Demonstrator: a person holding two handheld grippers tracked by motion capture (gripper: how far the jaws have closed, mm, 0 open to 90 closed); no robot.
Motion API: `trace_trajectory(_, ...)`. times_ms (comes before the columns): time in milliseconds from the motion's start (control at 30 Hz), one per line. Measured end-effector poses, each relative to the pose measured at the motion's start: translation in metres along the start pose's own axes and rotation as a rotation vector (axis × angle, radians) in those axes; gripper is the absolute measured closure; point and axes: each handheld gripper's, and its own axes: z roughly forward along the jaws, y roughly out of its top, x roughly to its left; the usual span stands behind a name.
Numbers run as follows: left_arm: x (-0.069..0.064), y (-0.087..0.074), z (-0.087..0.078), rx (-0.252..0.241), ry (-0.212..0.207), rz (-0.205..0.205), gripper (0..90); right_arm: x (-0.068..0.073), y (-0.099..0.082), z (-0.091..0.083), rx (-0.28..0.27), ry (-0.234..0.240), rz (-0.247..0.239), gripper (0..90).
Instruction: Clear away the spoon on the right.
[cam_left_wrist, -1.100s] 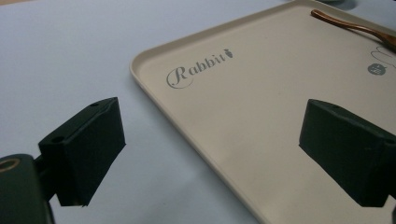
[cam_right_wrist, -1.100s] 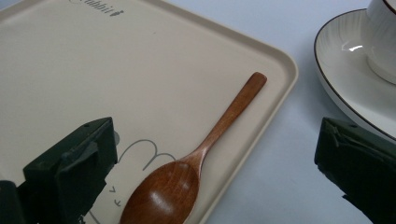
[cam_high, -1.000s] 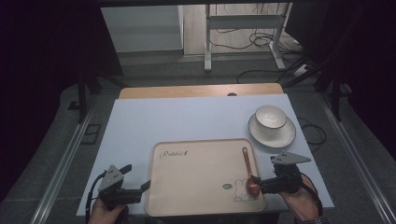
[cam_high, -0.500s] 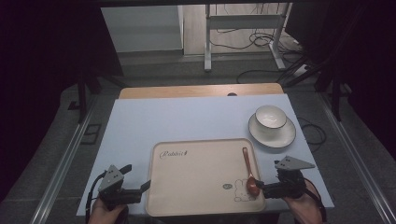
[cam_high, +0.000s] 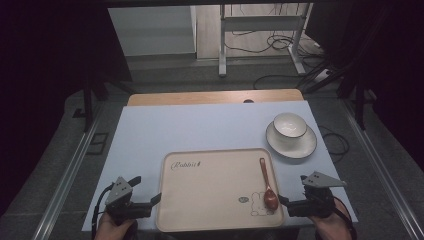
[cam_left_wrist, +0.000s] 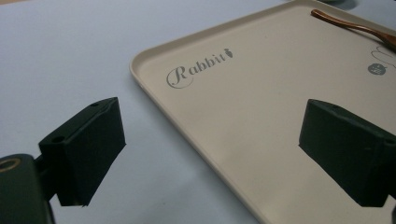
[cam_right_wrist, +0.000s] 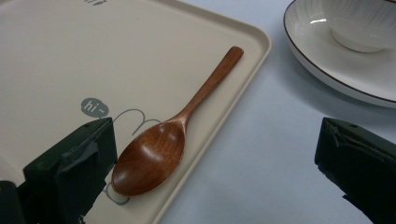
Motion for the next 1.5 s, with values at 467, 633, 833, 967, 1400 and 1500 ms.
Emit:
trace_trajectory(467,0.0,0.0,0.0,0.0,0.0,-0.003,6.7,-0.001,-0.009,-0.013,-0.014,-0.028,0.016,0.0)
trace_trajectory(633,0.0,0.0,0.0,0.0,0.0,-0.002,6.7,-0.002,-0.014,-0.019,-0.022,-0.034,0.024,0.0)
trace_trajectory(833,0.0,0.0,0.0,-0.001,-0.001,-0.003,6.8,-0.004,-0.019,-0.025,-0.03,-0.04,0.028,0.0)
trace_trajectory(967,0.001,0.0,0.0,-0.002,-0.002,-0.005,6.8,-0.006,-0.024,-0.029,-0.035,-0.045,0.041,0.0)
trace_trajectory(1400,0.001,0.0,0.0,-0.003,-0.002,-0.01,6.8,-0.011,-0.038,-0.034,-0.035,-0.052,0.061,0.0)
trace_trajectory(1500,0.001,0.0,0.0,-0.003,-0.002,-0.01,6.8,-0.012,-0.041,-0.035,-0.033,-0.054,0.062,0.0)
